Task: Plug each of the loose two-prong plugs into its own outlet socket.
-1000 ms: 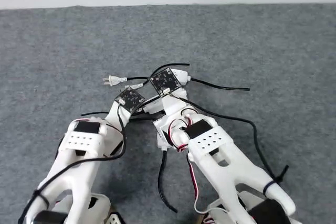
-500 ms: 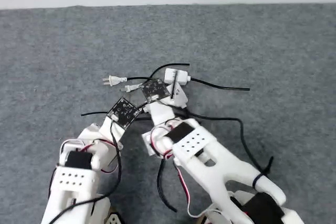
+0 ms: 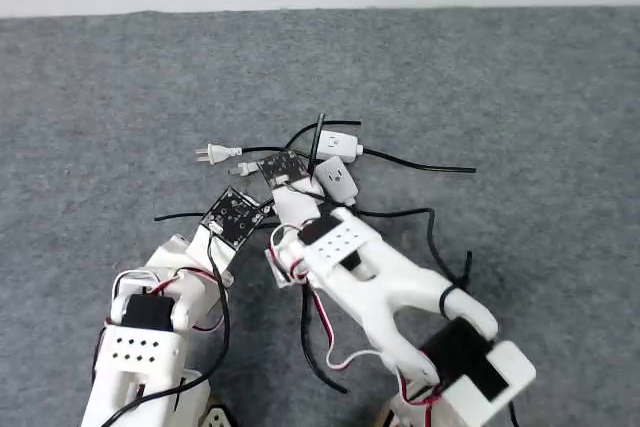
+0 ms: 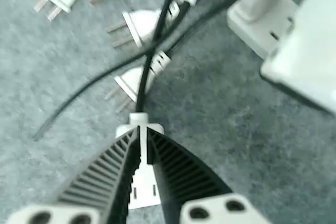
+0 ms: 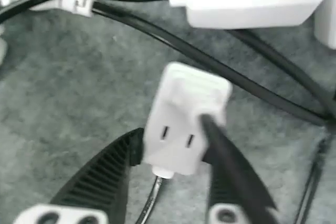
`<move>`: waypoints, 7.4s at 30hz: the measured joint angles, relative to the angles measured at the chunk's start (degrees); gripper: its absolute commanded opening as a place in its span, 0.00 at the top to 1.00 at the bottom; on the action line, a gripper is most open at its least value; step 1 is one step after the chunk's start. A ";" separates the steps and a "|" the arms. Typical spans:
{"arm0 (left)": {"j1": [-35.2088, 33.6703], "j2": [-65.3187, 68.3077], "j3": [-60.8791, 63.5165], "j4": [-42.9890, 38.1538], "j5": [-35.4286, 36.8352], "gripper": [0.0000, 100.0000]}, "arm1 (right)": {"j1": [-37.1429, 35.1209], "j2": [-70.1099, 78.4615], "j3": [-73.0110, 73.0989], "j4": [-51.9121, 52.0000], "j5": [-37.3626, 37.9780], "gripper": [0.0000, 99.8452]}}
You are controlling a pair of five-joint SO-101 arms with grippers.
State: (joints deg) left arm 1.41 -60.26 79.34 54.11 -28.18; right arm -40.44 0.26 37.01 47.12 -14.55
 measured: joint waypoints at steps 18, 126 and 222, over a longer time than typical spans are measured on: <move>6.24 -0.18 -1.76 -1.05 24.26 0.98 | 48.00 -27.78 1.05 21.27 17.32 0.99; 23.47 92.75 -87.03 6.59 68.84 0.88 | 77.01 -5.80 -1.14 8.44 31.82 0.67; 30.07 48.18 -76.13 21.45 63.38 0.99 | 74.29 -5.80 0.44 8.44 36.31 0.67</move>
State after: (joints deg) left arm 31.47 -12.09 3.21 75.56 35.21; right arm 33.85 -5.54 37.45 55.56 21.76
